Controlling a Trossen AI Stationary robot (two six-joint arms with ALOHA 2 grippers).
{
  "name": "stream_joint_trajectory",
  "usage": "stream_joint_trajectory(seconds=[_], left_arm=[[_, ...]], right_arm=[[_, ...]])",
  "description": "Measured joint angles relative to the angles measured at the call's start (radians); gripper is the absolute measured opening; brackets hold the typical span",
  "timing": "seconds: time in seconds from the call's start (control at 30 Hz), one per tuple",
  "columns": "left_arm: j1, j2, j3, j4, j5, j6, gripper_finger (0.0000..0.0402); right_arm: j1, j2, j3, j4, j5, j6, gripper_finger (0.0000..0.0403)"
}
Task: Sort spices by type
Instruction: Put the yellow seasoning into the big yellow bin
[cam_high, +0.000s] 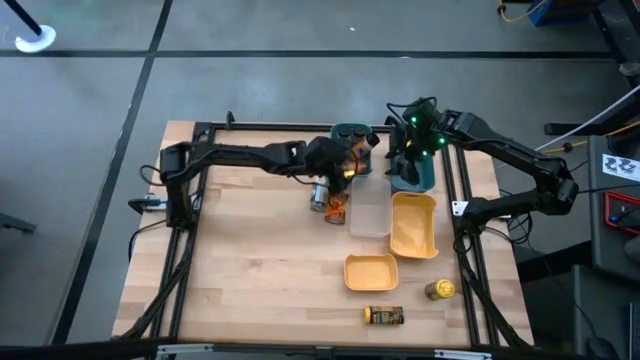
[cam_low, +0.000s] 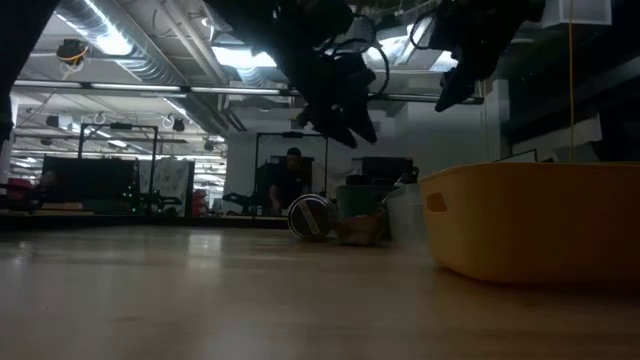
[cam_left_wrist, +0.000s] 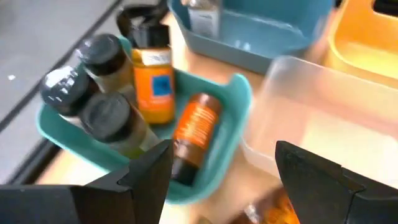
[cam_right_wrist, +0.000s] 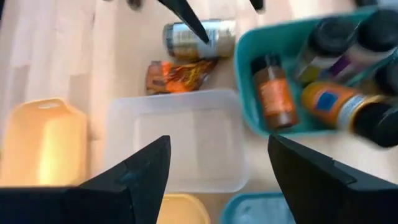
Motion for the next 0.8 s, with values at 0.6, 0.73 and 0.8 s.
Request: stream_joint_trajectory(seconds=[0.6,0.73,0.8], left_arm=[[-0.109,-0.013,0.000,-0.023,0.012,0.093,0.0265],[-0.115,-0.013,0.000,-0.023,0.012,0.090,0.0265],[-0.116,-0.013,0.000,-0.023,0.012,0.089,0.0265]], right_arm=[[0.502,-0.049,0.000,-0.361,0.148,0.583,0.0269],[0.684,-0.049,0.000,-0.380,0.173,0.767,0.0269],[0.772,-0.047,0.000,-0.391,0.191,0.855,0.0269]])
